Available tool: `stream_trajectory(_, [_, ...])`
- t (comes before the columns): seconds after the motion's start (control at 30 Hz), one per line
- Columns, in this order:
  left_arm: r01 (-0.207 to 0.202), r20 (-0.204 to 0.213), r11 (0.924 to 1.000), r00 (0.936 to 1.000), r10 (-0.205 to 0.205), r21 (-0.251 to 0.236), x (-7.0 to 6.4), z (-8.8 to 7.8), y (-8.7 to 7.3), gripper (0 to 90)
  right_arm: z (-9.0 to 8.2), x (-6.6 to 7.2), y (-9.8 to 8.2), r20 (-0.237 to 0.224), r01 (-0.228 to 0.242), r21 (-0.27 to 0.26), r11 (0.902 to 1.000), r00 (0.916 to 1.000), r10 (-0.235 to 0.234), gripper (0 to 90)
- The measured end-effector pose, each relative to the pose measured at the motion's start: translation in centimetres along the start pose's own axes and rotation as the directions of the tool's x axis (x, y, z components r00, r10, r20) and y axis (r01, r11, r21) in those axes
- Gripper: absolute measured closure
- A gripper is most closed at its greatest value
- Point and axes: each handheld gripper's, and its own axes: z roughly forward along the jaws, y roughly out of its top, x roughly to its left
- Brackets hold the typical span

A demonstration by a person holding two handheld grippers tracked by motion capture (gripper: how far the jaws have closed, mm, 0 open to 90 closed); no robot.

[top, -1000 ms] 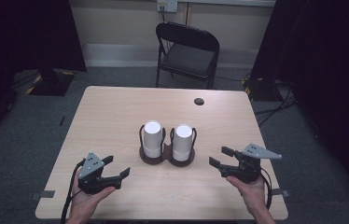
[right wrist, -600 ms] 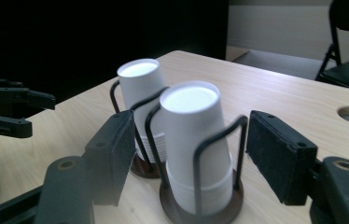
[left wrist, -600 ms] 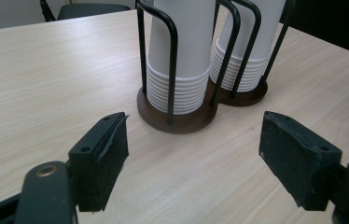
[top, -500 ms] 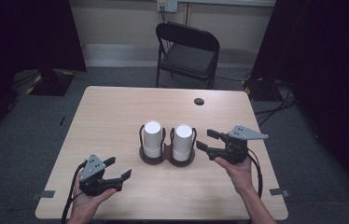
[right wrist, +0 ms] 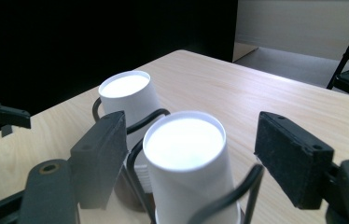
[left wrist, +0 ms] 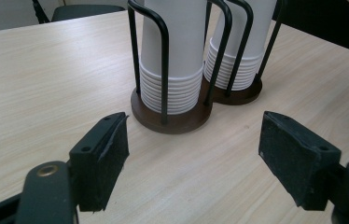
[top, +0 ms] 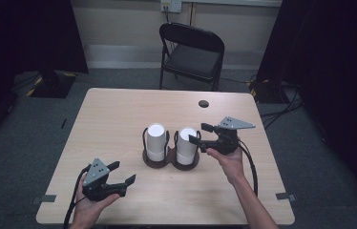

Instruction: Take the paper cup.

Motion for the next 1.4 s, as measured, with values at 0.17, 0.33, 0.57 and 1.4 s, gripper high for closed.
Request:
stream_trajectory(0.17, [0.0,0.009,1.0,1.0,0.0,0.001,0.0,-0.1,0.0,24.6,1.4,0.1,0.1,-0.016,0.004,0.008,1.0,0.9999,-0.003,25.3])
stream_trajectory(0.33, [0.0,0.01,1.0,0.9999,0.0,-0.006,0.0,-0.1,0.0,25.7,2.7,0.3,-0.3,-0.032,0.022,0.035,0.9992,0.9993,-0.021,24.6])
stream_trajectory(0.57, [0.002,0.006,1.0,1.0,-0.002,-0.004,0.1,-0.2,0.0,25.6,3.2,0.2,-0.6,-0.014,0.033,0.047,0.9983,0.9994,-0.033,23.4])
stream_trajectory(1.4, [0.003,-0.008,1.0,1.0,-0.003,-0.007,0.1,-0.2,0.0,26.7,4.1,0.5,-1.2,0.035,0.13,0.126,0.9835,0.9901,-0.136,32.9])
